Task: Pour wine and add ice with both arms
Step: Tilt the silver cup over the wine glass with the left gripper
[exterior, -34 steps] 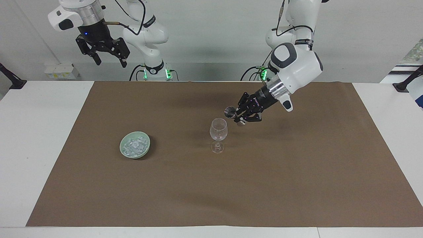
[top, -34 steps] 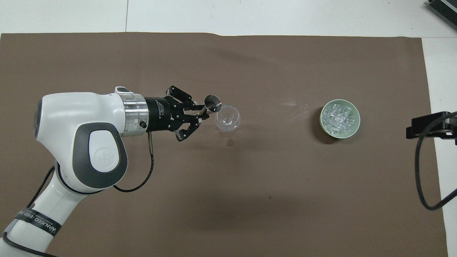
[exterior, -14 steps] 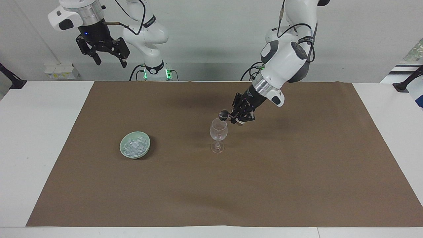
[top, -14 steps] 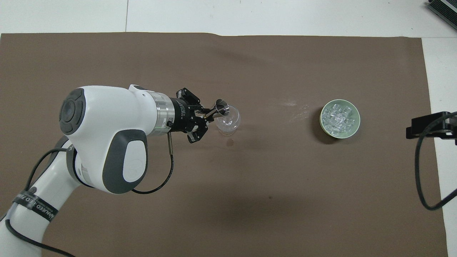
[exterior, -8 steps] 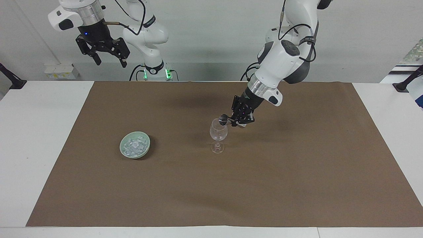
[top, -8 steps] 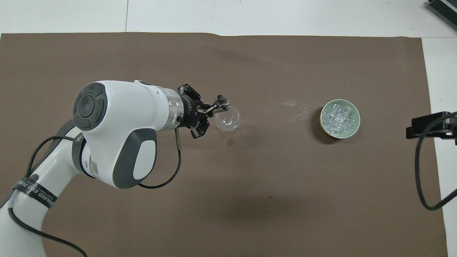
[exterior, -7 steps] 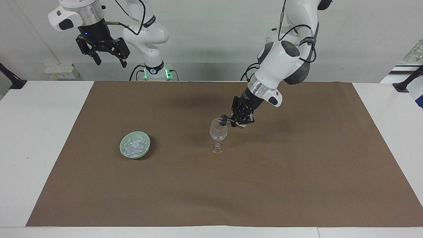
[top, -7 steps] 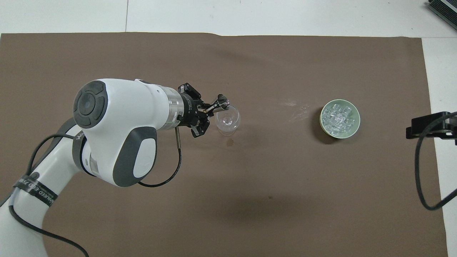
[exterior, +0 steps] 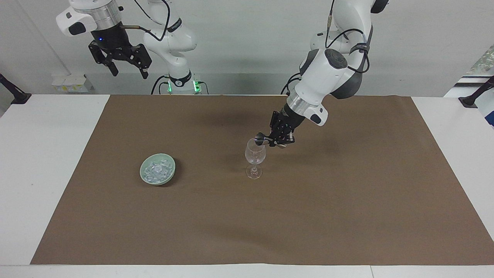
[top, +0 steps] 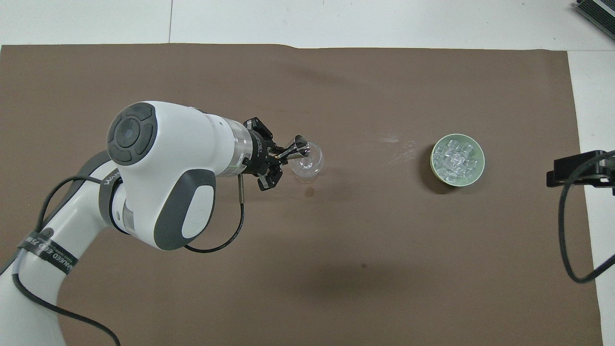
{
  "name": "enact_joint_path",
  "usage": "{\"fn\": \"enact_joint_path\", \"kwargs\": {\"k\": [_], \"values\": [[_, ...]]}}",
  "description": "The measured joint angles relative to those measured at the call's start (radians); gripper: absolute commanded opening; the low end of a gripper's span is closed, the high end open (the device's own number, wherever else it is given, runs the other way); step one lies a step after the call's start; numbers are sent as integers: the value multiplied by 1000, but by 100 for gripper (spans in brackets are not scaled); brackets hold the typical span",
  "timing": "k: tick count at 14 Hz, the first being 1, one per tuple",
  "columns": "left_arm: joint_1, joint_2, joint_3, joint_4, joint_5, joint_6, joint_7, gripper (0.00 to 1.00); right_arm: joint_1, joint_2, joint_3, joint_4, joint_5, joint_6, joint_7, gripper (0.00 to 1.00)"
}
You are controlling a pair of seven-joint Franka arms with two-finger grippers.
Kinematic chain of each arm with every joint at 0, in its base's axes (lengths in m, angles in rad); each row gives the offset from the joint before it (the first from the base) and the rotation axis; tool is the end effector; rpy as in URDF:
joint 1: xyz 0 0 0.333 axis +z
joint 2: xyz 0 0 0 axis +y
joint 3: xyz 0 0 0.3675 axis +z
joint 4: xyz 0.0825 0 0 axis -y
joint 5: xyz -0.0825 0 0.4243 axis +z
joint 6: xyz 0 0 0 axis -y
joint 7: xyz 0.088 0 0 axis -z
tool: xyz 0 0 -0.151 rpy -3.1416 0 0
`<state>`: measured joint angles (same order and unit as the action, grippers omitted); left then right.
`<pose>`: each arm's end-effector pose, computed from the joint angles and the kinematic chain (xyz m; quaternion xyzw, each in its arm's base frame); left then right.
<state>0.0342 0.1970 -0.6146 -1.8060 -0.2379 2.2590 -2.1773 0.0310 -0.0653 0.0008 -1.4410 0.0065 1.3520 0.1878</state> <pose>0.5833 -0.3725 0.4774 0.6274 0.7497 -0.1265 0.1684 0.5427 0.0184 0.7153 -0.9969 0.0773 0.0121 0.0018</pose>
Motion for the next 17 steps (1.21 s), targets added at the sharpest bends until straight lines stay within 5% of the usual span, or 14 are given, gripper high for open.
{"fn": "enact_joint_path", "kwargs": {"k": [17], "values": [[0, 0, -25, 46, 159, -117, -74, 0, 0, 0, 0, 0, 0, 0, 0, 100]]}}
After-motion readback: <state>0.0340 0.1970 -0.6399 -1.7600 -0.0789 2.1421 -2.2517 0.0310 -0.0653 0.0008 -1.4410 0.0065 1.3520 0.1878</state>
